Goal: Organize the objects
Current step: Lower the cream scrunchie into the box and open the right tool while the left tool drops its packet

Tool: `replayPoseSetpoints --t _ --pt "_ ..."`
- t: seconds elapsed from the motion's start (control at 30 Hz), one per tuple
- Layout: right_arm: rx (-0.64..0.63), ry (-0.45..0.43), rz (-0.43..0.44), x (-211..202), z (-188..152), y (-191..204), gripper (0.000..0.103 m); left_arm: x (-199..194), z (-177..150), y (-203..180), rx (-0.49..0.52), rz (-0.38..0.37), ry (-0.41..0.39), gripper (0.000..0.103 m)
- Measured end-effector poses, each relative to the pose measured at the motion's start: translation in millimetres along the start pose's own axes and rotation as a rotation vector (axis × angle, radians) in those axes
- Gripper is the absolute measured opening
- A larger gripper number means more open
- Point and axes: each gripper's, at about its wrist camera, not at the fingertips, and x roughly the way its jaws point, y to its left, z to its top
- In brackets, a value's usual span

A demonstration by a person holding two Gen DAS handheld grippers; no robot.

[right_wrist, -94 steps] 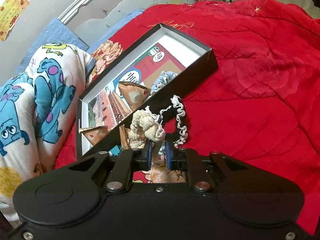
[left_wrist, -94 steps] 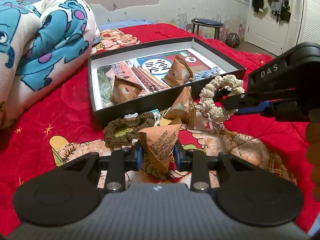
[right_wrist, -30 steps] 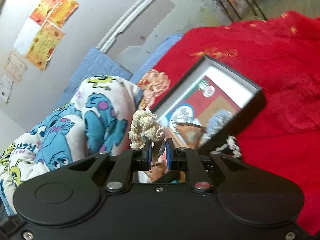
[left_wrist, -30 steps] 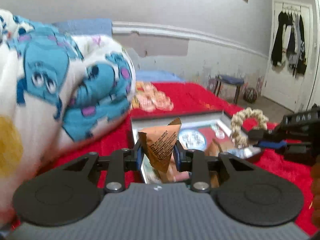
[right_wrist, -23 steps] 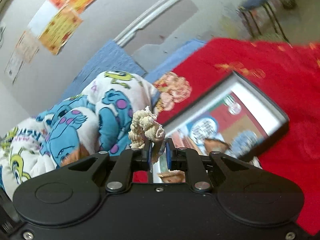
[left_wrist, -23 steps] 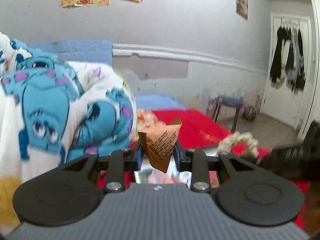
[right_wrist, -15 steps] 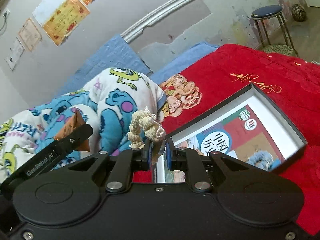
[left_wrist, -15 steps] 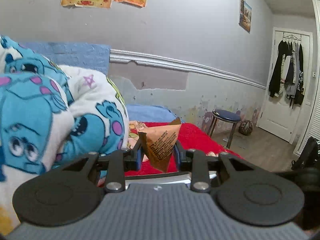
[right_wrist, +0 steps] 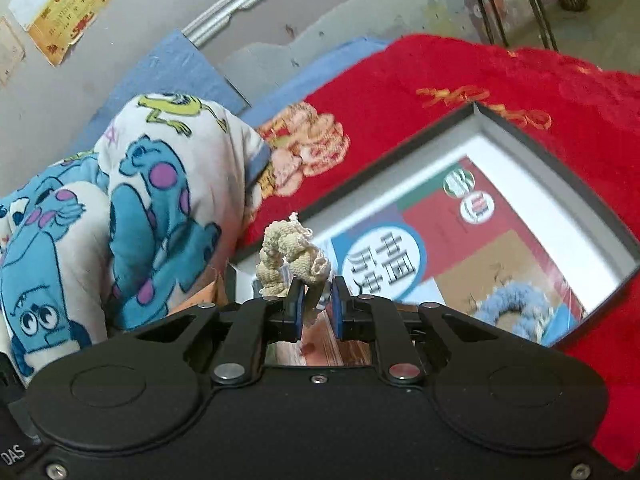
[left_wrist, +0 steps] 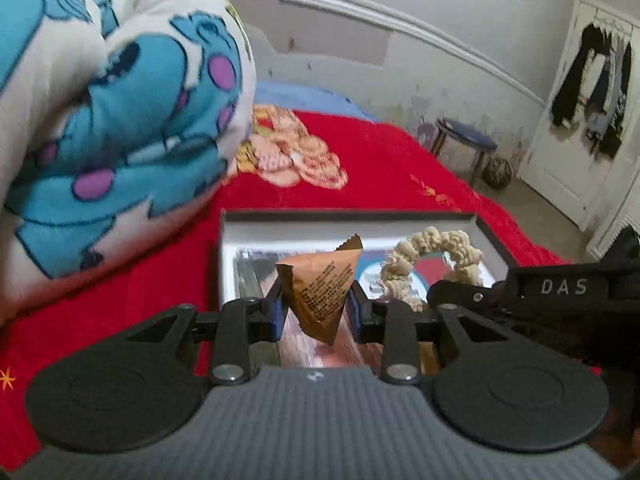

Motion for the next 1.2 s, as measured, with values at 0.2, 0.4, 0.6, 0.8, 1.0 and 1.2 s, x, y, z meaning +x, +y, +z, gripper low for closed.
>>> replayPoseSetpoints --t 0.2,0.4,0.6,0.8,1.0,1.2 --pt "-0.038 -0.003 -0.043 -4 -7 6 0.014 8 -12 -6 0.02 0.005 0.072 0.036" --pt "-0.032 0.034 -0.056 4 -12 3 0.014 14 -13 -8 0.031 0.02 0.09 0.036" --pt "-0.021 0.055 -0.059 10 -16 0 0.014 20 -18 -4 0.018 0.036 0.102 0.036" --pt "-0.004 0.064 -0.059 15 -19 -2 0.014 25 -20 -2 0.014 0.051 0.108 0.037" --pt "0.009 0.071 -0.054 21 -21 -5 0.014 29 -22 -2 0.016 0.055 0.115 0.038" --pt "0.026 0.094 -0.055 26 -23 -7 0.015 31 -24 -4 0.024 0.052 0.13 0.051"
